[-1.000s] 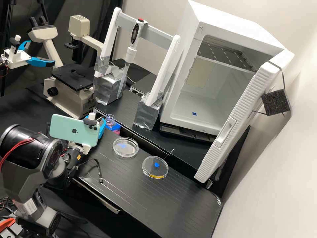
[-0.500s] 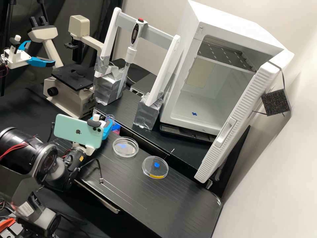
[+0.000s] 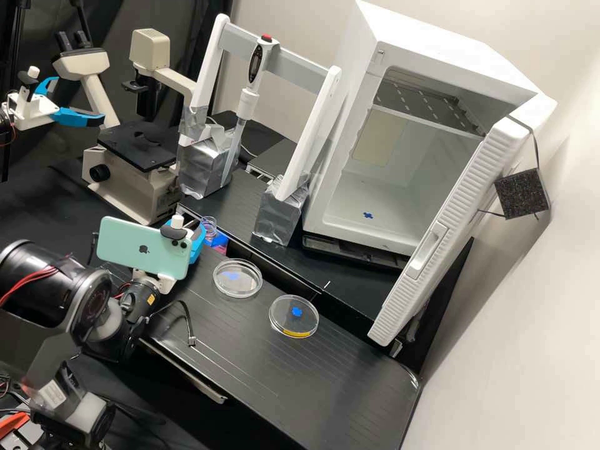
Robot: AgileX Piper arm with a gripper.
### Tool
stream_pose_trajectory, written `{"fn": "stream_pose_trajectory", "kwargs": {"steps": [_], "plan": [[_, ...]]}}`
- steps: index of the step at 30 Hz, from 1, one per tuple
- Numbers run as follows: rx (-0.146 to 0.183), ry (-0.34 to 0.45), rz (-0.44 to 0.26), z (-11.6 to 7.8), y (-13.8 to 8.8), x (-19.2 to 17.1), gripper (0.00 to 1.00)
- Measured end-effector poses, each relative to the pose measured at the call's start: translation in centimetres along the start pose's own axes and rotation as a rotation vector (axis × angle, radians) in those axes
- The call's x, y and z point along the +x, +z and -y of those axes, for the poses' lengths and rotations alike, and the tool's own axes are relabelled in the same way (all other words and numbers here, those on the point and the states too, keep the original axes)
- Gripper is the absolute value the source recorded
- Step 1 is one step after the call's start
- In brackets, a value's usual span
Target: Open the bottle
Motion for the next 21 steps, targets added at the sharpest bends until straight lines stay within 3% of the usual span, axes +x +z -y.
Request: {"fn": "stream_pose_trajectory", "kwargs": {"steps": [2, 3, 21], "plan": [[0.0, -0.003, -0.001, 0.05, -0.01, 0.01, 0.0], [0.0, -0.005, 0.001, 0.09, 0.02, 0.03, 1.0], [0.0, -0.002, -0.004, 0.04, -0.06, 0.0, 1.0]]}}
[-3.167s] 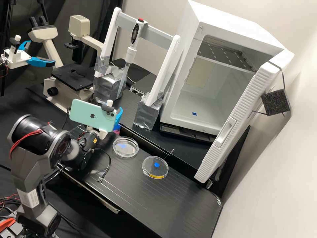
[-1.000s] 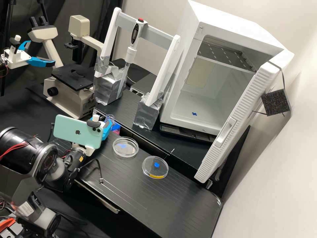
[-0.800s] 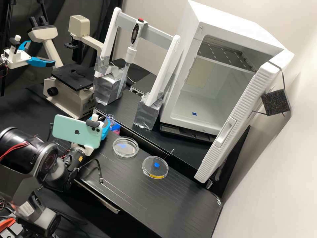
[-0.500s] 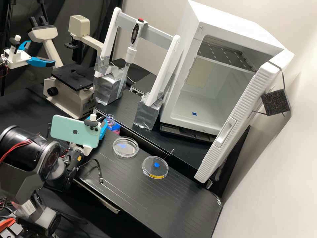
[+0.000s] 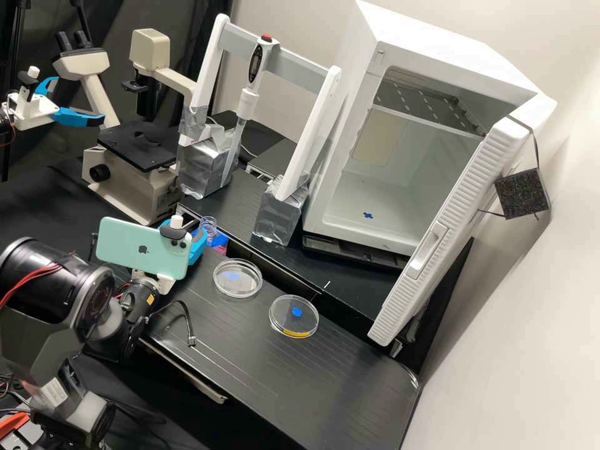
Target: Open the bottle
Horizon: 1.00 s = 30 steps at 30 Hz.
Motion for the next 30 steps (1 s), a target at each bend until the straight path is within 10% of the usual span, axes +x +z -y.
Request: {"fn": "stream_pose_trajectory", "kwargs": {"steps": [12, 20, 30], "plan": [[-0.022, 0.074, -0.099, -1.7, -1.2, -1.7, 1.0], [-0.006, 0.27, -0.147, -4.8, -2.1, -3.5, 1.0], [0.093, 0.442, -0.074, -6.6, -1.1, -4.3, 1.0]]}}
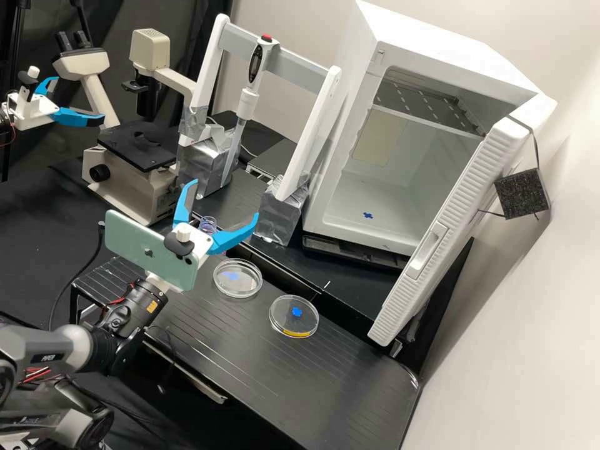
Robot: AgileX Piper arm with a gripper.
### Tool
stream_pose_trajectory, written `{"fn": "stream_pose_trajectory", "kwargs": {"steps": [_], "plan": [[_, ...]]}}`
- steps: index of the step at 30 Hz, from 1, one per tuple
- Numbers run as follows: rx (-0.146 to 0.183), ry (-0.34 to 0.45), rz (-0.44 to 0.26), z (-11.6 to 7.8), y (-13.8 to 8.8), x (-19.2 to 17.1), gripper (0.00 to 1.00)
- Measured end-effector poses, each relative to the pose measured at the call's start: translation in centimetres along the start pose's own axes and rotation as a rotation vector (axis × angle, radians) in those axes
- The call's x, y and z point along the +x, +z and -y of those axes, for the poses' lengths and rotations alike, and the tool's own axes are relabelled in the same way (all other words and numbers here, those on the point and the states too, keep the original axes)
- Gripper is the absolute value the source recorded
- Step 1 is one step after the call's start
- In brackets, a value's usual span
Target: Open the bottle
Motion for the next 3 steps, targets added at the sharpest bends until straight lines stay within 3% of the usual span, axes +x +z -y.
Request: {"fn": "stream_pose_trajectory", "kwargs": {"steps": [3], "plan": [[0.022, 0.01, 0.04, -0.13, 0.69, 0.11, 1.0]]}}
